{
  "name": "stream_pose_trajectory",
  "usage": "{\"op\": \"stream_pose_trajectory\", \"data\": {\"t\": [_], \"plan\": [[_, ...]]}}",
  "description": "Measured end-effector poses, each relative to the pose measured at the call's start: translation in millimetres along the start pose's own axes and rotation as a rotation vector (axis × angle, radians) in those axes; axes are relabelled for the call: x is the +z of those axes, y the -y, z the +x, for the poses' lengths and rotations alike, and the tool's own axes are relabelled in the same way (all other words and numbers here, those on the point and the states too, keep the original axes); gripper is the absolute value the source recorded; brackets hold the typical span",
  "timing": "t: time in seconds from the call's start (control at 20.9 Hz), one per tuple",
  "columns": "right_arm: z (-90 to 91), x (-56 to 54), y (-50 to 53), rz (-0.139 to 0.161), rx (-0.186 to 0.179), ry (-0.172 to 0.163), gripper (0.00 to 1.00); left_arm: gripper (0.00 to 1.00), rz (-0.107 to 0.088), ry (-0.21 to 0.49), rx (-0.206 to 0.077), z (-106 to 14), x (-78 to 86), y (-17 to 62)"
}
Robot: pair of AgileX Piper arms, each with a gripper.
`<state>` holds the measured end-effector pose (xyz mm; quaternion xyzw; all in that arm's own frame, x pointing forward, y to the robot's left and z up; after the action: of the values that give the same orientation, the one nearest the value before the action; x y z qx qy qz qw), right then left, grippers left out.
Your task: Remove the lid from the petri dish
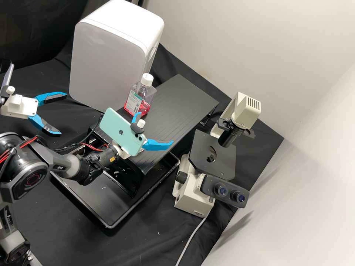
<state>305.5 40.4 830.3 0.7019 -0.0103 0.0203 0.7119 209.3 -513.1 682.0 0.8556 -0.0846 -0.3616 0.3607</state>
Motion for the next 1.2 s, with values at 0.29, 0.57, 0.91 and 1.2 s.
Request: {"op": "stream_pose_trajectory", "data": {"t": [0.29, 0.57, 0.91, 1.2], "plan": [[0.0, 0.0, 0.0, 0.000, 0.000, 0.000, 1.00, 1.00, 0.000, 0.000, 0.000, 0.0, 0.0, 0.0], [-14.6, -1.4, 6.3, -0.010, 0.003, -0.018, 1.00, 1.00, -0.006, 0.000, 0.000, 0.0, 0.0, 0.0], [-46.1, -1.4, 18.0, -0.062, -0.017, -0.030, 1.00, 1.00, -0.006, 0.000, 0.000, 0.0, 0.0, 0.0], [-58.4, 6.9, 22.5, -0.062, -0.015, 0.013, 1.00, 1.00, -0.006, 0.000, 0.000, 0.0, 0.0, 0.0]]}}
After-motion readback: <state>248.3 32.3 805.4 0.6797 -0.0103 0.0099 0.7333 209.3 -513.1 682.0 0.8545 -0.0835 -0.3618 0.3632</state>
